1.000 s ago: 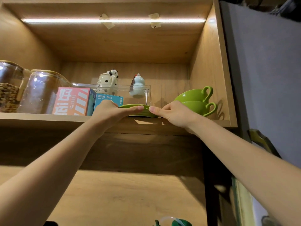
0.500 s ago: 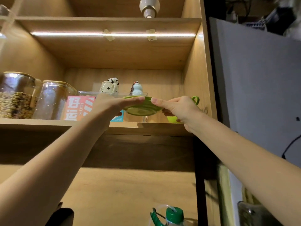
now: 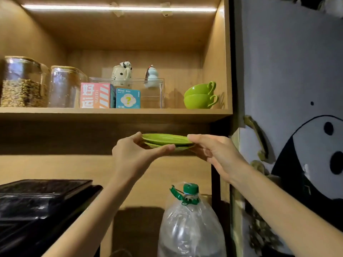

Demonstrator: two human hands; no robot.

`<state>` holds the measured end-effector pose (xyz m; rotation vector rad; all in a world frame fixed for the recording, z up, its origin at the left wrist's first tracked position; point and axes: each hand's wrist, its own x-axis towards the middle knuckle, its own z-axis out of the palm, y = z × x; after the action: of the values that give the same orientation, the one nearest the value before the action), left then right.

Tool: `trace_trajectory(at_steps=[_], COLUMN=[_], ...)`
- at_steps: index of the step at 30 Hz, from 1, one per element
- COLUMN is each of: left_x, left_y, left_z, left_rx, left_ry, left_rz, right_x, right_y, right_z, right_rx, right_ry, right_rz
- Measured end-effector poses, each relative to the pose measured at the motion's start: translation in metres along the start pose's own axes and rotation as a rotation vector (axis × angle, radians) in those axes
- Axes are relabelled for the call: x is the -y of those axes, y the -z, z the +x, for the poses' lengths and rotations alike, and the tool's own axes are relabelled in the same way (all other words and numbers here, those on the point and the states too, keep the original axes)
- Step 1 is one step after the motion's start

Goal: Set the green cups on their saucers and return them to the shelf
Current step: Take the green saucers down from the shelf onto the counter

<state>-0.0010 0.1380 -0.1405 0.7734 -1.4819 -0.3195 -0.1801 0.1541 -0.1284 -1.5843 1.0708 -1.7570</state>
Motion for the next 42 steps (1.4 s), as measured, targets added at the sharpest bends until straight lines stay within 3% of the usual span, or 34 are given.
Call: trace_trajectory(at_steps=[5, 15, 24, 34, 42], left_x=[0.042, 0.126, 0.181, 0.223, 0.26], left_y=[-0.001, 0.007, 0.027, 0.051, 0.051], left_z=[-0.069, -0.191, -0.282, -0.36, -0.391], left_rx=[0.109, 0.117, 0.187, 0.278, 0.351], left_ry=[0.066, 0.327, 0.446, 0.55, 0.682], left_rz=[-0.026, 0.006, 0.058, 0.266, 0.333], right_x=[-0.06, -0.162, -0.235, -0.317, -0.375], right_y=[0.004, -0.001, -0.017, -0.045, -0.056], right_z=[-0.049, -0.135, -0.203, -0.258, -0.28], right_rx=[-0.053, -0.036, -0.004, 0.073, 0.078], right_ry=[-0.148, -0.414, -0.625, -0.868, -0.936], right_rz=[0.05, 0.092, 0.1, 0.095, -0.091])
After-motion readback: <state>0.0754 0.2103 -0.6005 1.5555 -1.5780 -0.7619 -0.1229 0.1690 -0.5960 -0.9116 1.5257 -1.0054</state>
